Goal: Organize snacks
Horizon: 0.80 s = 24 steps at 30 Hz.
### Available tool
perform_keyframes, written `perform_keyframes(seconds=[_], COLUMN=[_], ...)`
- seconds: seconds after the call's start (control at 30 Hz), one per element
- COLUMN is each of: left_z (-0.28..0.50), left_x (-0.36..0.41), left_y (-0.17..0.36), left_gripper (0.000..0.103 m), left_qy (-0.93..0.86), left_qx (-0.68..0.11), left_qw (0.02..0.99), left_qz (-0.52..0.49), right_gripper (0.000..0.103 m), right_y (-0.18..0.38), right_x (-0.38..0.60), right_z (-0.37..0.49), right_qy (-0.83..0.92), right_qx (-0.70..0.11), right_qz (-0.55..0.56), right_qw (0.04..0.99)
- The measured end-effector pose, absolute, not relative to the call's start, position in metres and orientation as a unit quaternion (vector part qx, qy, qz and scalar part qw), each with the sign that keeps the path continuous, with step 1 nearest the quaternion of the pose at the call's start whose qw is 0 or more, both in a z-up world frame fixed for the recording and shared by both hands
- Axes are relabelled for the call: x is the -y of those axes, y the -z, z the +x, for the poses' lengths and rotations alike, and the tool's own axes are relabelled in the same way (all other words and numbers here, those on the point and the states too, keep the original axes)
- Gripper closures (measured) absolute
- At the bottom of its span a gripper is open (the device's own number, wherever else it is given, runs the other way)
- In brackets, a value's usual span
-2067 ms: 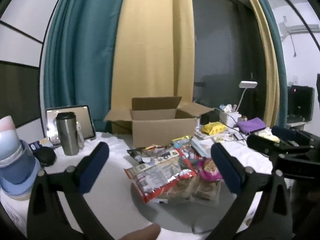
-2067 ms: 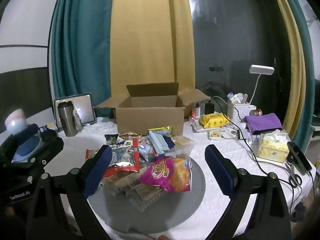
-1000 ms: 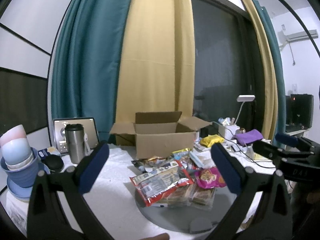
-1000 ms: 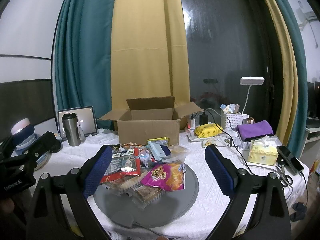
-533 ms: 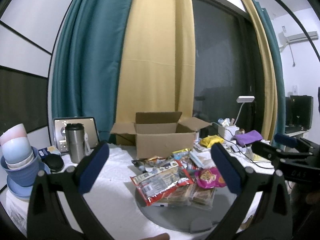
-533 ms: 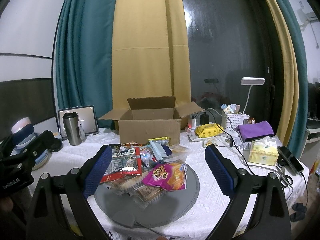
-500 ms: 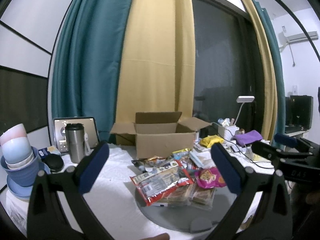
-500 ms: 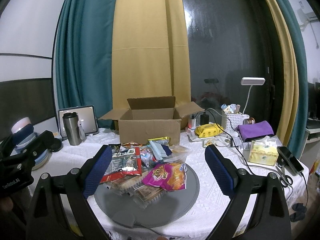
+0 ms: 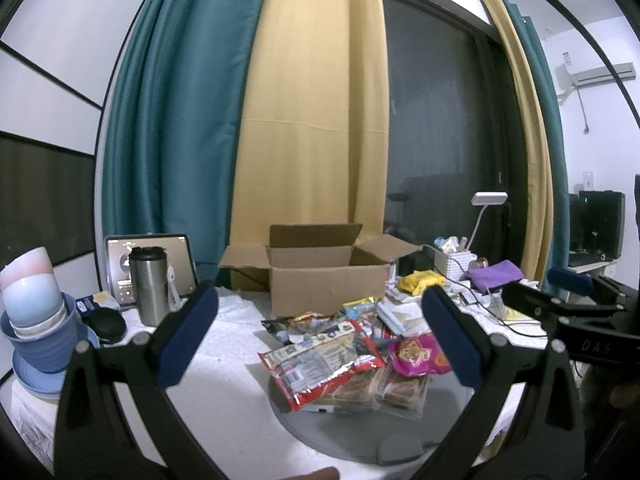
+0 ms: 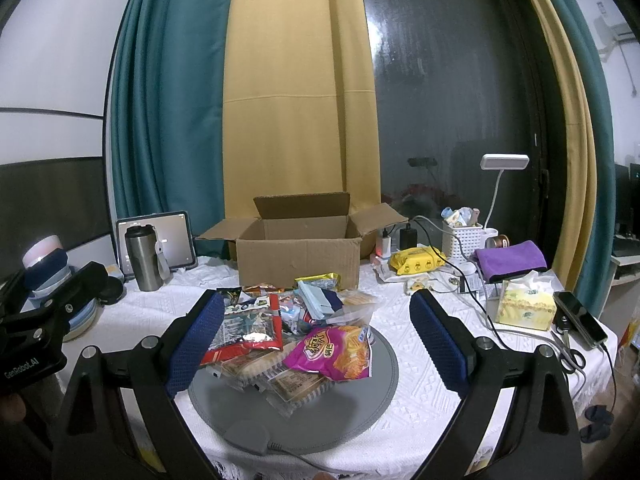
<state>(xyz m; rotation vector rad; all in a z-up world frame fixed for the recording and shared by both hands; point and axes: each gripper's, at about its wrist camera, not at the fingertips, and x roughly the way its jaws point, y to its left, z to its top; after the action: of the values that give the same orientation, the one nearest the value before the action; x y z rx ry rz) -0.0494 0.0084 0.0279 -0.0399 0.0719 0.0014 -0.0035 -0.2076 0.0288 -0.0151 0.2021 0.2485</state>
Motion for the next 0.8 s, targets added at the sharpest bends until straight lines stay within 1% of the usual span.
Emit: perform_keyframes(seconds=[0.8], left_z=[-0.0500], left_x=[-0.0076], left_y=[-0.0284], left_gripper=[0.001], left_qy=[0.001], left_qx=[-0.038], left_qw=[0.999], left_qz=[-0.020], right_gripper=[0.007], right_y=[-0.0277], right_x=[0.2074], right_z=[-0.0033], right_qy=[-0.125], right_qx=[-0.102], right_qz=[-0.007], right_qw=[0.987])
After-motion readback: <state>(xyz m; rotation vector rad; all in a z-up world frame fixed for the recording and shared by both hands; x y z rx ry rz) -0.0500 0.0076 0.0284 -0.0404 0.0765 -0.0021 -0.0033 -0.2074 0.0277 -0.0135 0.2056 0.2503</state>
